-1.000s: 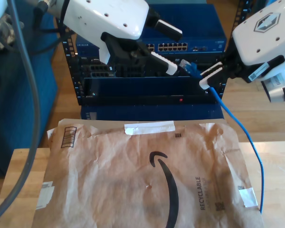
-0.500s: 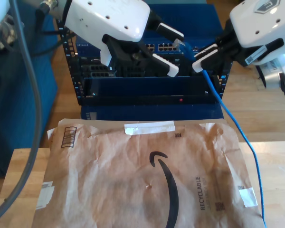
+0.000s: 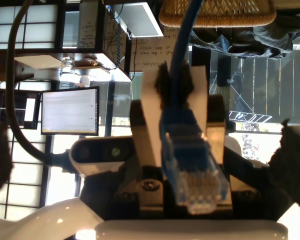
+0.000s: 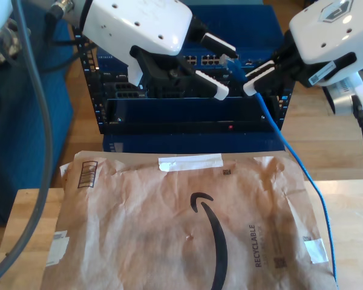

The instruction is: Grab the cable and plug it in

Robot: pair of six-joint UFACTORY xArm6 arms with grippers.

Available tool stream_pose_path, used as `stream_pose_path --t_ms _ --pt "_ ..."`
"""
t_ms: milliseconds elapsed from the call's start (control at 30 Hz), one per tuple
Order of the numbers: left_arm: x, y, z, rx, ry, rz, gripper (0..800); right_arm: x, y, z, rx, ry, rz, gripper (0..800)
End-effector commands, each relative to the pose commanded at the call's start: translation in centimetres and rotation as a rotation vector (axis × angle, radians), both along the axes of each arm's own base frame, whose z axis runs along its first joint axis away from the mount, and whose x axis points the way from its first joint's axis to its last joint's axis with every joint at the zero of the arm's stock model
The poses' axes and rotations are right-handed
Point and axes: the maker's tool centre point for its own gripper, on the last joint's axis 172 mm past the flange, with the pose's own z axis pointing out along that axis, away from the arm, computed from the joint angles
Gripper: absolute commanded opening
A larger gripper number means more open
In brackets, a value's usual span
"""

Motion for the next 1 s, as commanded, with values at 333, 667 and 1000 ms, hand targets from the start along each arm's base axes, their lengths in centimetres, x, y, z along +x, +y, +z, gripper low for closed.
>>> stream_pose_path --t_ms 333,667,1000 --pt "0.3 0.19 0.03 -0.002 -0.02 0.004 536 0.02 -0.08 -0.09 -0.001 0.002 -0.002 12" --pt "0.39 0.25 0.09 -0.002 -0.023 0.008 383 -0.05 -0.02 -0.34 -0.001 0.008 0.0 12" --pt "0.33 0.27 -0.07 -0.001 -0.021 0.007 266 -0.05 0.0 -0.31 0.001 0.008 0.0 12"
